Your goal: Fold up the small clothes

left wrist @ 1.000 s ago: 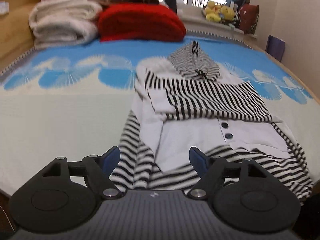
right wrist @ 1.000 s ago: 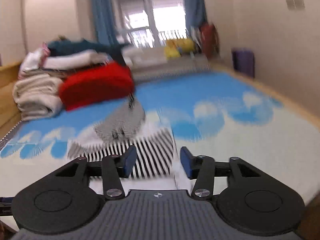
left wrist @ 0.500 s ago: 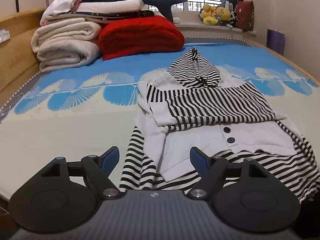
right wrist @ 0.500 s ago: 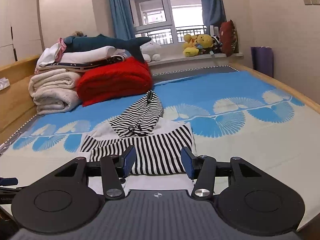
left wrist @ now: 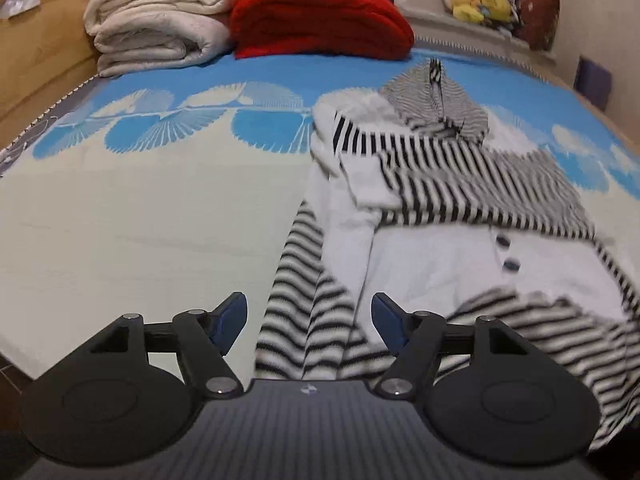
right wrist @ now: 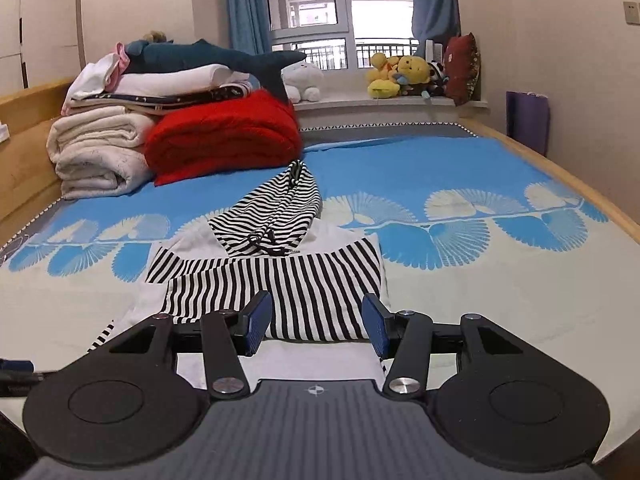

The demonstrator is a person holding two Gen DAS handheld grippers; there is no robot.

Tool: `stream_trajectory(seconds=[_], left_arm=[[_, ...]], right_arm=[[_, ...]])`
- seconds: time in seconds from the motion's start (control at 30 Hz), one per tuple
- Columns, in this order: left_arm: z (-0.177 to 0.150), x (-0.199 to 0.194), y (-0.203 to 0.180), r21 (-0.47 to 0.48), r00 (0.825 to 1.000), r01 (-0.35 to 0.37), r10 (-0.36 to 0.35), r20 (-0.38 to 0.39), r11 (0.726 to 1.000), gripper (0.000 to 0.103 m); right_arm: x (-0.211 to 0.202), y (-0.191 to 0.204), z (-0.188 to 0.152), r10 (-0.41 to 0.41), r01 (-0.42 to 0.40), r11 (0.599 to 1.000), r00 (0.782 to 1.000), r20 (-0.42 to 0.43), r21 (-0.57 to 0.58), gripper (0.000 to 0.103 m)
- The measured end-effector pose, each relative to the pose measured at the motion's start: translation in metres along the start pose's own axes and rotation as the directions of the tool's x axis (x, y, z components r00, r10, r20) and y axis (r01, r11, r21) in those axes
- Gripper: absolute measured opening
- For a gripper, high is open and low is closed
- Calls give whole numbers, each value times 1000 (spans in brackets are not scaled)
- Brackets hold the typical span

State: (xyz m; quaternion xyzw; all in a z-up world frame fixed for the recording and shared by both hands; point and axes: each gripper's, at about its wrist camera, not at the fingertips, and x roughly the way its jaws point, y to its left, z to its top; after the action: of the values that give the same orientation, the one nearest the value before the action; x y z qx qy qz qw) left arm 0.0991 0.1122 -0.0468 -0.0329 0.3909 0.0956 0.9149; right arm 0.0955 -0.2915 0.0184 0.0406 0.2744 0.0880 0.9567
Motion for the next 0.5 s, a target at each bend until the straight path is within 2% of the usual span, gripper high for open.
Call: stream_trajectory(seconds=[0.2, 0.3, 0.37, 0.4, 0.43, 0.5], left_arm=[[18, 1, -9, -22, 1000, 13, -12, 22, 1000, 74], [24, 4, -14, -15, 1000, 7, -7, 30, 1000, 73], [28, 4, -15, -7, 999, 13, -12, 44, 1000, 61], [30, 4, -15, -2, 998, 18, -18, 53, 1000, 51], [33, 3, -14, 3, 998, 23, -23, 62, 1000, 47], [39, 3, -13, 14, 997, 28, -29, 72, 1000, 27]], right_arm=[[25, 11, 13, 12, -13, 1000, 1000, -25, -19, 51], [51, 16, 28, 63, -59, 997, 995, -80, 49, 47], [71, 26, 41, 58, -52, 997, 993, -106, 60, 46], [83, 32, 49, 53, -47, 998, 992, -112, 50, 46], [93, 38, 56, 41, -37, 999, 993, -114, 34, 46], [115, 45, 75, 30, -27, 999, 994, -104, 32, 46]])
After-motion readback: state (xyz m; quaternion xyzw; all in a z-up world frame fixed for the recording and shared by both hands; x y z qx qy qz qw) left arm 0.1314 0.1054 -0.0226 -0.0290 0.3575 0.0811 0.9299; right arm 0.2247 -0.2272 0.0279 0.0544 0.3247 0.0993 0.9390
